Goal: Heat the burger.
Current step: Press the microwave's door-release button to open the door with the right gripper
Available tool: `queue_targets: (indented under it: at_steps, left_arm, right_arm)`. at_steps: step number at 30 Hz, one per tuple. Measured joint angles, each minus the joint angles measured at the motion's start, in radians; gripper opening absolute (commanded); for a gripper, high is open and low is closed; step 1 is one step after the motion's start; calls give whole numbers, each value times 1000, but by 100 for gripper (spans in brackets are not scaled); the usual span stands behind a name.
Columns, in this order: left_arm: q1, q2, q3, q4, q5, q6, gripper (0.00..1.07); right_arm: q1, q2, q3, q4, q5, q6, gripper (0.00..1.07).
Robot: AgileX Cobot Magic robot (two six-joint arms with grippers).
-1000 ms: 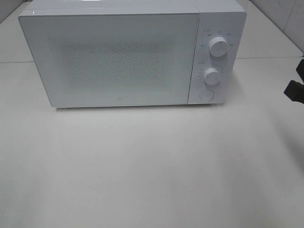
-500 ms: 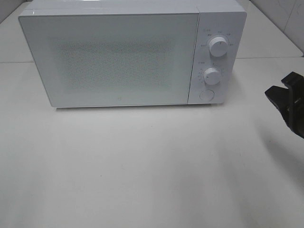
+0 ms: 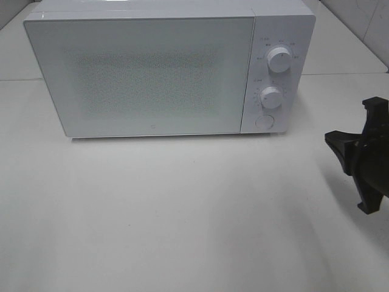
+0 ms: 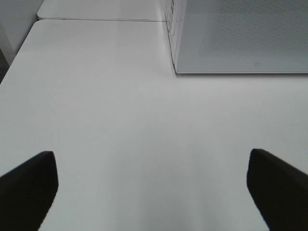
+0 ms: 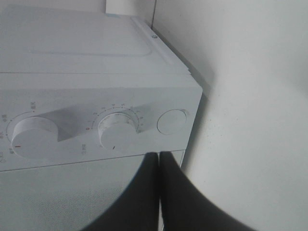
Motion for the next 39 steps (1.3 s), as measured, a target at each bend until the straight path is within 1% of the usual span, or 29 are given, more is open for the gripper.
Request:
queue_targets:
  at_steps: [1, 2, 3, 4, 5, 6, 8, 10, 11, 12, 13, 15, 18, 19, 21, 23, 26, 31, 39]
  left_arm:
    - [0, 0, 0, 0, 0, 0, 100]
    - [0, 0, 0, 0, 0, 0, 100]
    - [0, 0, 0, 0, 0, 0, 100]
    - [0, 0, 0, 0, 0, 0, 100]
    - [0, 0, 0, 0, 0, 0, 100]
    - [0, 0, 0, 0, 0, 0, 100]
    - [0, 0, 0, 0, 0, 0, 100]
    - [0, 0, 0, 0, 0, 0, 100]
    - [0, 0, 0, 0, 0, 0, 100]
    - [0, 0, 0, 0, 0, 0, 100]
    - [0, 0, 0, 0, 0, 0, 100]
    - [0, 0, 0, 0, 0, 0, 100]
    - [0, 0, 0, 0, 0, 0, 100]
    - [0, 0, 0, 0, 0, 0, 100]
    - [0, 0, 0, 0, 0, 0, 100]
    - [0, 0, 0, 0, 0, 0, 100]
    - [0, 0, 0, 0, 0, 0, 100]
    - [0, 0, 0, 0, 0, 0, 100]
    - [0, 0, 0, 0, 0, 0, 100]
  right_arm:
    - [21, 12, -13, 21, 3, 2, 0]
    - [21, 12, -13, 21, 3, 2, 0]
    - [55, 37, -43, 56, 8, 6, 0]
    - [67, 47, -56, 67, 10, 13, 0]
    - [67, 47, -56, 67, 10, 13, 0]
    - [89, 75, -88, 82, 11, 26, 0]
    - [98, 86, -101, 84, 12, 29, 0]
    - [118, 124, -150, 90, 26, 47, 0]
    - [118, 124, -150, 90, 26, 47, 0]
    - [124, 146, -185, 90, 42, 63, 0]
    - [124, 146, -185, 90, 42, 63, 0]
    - [127, 183, -231, 90, 57, 78, 0]
    - [127, 206, -258, 100, 69, 81, 0]
    - [127, 226, -288, 105, 81, 91, 0]
    - [127, 236, -302, 106, 90, 96, 0]
    - [127, 272, -340, 112, 113, 105, 0]
    - [127, 279, -349, 116, 122, 106, 0]
    - [127, 325, -413, 119, 148, 107, 0]
    - [127, 361, -465, 119, 184, 117, 0]
